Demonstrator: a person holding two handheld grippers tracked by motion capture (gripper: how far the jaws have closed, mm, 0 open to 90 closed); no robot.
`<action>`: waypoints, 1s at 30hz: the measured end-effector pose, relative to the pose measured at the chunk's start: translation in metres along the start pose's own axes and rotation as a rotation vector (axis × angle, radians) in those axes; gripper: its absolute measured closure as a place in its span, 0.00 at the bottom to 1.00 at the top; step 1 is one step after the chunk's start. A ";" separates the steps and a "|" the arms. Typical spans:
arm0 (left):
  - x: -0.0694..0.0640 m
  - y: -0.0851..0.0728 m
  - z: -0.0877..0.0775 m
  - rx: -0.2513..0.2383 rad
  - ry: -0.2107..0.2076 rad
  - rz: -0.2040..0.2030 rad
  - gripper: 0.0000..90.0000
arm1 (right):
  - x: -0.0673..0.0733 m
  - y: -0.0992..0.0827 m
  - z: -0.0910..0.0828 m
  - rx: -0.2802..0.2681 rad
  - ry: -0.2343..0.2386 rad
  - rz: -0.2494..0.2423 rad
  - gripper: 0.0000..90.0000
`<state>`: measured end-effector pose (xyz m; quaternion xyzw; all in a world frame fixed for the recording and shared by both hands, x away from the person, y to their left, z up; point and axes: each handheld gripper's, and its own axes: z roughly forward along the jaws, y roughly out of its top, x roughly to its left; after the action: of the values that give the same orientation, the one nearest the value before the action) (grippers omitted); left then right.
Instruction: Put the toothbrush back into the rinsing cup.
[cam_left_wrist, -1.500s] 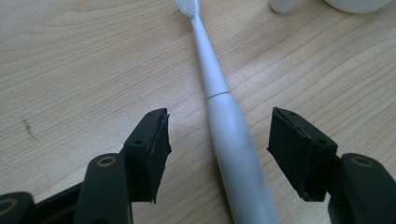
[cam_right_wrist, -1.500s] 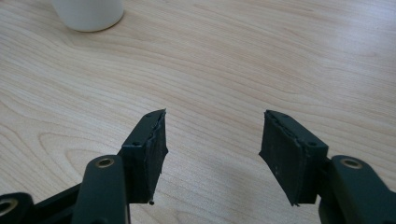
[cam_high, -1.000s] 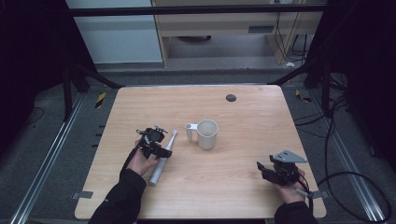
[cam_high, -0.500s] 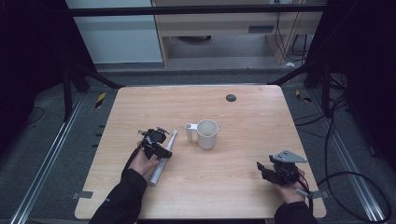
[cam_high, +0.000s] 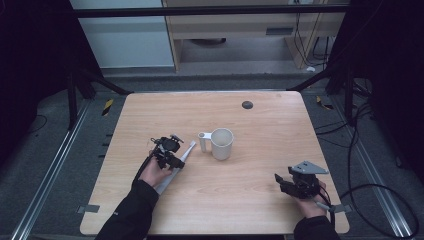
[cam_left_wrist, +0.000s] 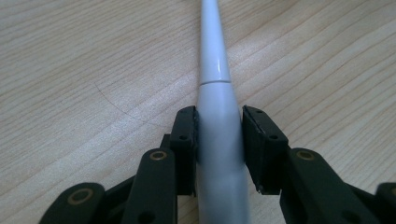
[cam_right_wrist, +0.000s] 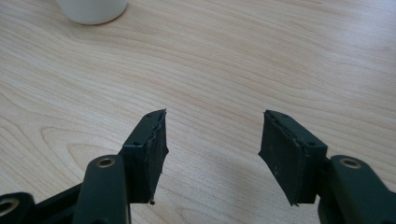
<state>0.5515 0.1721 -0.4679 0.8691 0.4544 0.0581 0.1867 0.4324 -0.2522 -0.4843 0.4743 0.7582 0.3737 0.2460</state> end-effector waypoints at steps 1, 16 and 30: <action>0.000 0.000 0.000 0.001 0.000 0.005 0.73 | 0.000 0.000 0.000 0.000 0.000 0.000 0.45; -0.004 -0.002 -0.015 -0.051 0.019 0.035 0.74 | -0.001 0.000 -0.001 0.001 0.001 0.006 0.45; -0.004 -0.013 -0.056 -0.181 0.016 0.029 0.74 | 0.000 0.000 -0.001 0.002 0.004 0.013 0.46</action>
<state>0.5239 0.1910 -0.4213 0.8548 0.4358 0.1084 0.2601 0.4315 -0.2531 -0.4834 0.4786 0.7561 0.3753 0.2417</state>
